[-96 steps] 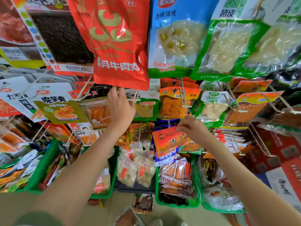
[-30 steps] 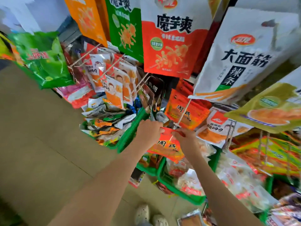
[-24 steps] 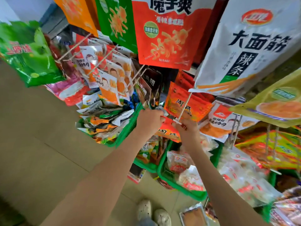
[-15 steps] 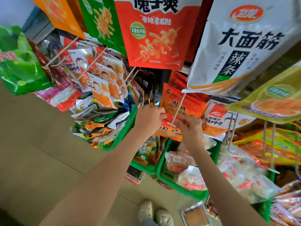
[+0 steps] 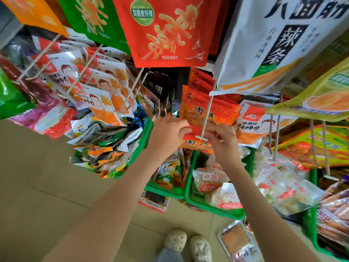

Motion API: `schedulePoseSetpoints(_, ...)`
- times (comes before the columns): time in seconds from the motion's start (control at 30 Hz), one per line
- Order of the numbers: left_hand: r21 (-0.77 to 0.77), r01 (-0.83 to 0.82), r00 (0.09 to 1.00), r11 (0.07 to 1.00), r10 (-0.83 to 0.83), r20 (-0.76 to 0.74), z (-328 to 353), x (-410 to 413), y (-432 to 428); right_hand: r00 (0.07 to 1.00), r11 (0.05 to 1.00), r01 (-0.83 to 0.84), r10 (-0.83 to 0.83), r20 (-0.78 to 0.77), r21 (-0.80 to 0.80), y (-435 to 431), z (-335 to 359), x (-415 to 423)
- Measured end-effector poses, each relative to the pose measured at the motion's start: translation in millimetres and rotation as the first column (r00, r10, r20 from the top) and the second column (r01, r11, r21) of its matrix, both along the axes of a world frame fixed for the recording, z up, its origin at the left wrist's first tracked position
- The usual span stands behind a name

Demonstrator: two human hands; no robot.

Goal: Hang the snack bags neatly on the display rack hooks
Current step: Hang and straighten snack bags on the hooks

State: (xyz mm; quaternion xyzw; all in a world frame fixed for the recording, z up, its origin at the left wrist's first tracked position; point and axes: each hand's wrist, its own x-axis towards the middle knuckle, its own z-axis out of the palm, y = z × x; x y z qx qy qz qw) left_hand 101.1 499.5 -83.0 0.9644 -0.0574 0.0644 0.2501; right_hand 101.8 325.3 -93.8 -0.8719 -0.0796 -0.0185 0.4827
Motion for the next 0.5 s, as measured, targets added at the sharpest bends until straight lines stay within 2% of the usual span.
schedulePoseSetpoints(0.2, -0.005, 0.001, 1.0, 1.0, -0.001, 0.011, -1, 9, 2, 0.99, 0.996, 0.076, -0.07, -0.125, 0.045, 6, 1, 9)
schedulePoseSetpoints(0.3, -0.001, -0.002, 1.0, 1.0, 0.002, -0.014, -5, 14, 0, 0.986, 0.992, 0.121, -0.116, -0.121, 0.034, 9, -1, 18)
schedulePoseSetpoints(0.4, -0.039, -0.018, 1.0, 0.999, 0.018, -0.003, -8, 24, -6, 0.981, 0.985, 0.165, -0.169, -0.095, -0.049, 11, -8, 30)
schedulePoseSetpoints(0.5, 0.01, -0.033, 0.999, 0.999, 0.032, 0.042, -11, 38, -13, 0.973, 0.974, 0.209, -0.216, -0.077, -0.087, 12, -14, 45)
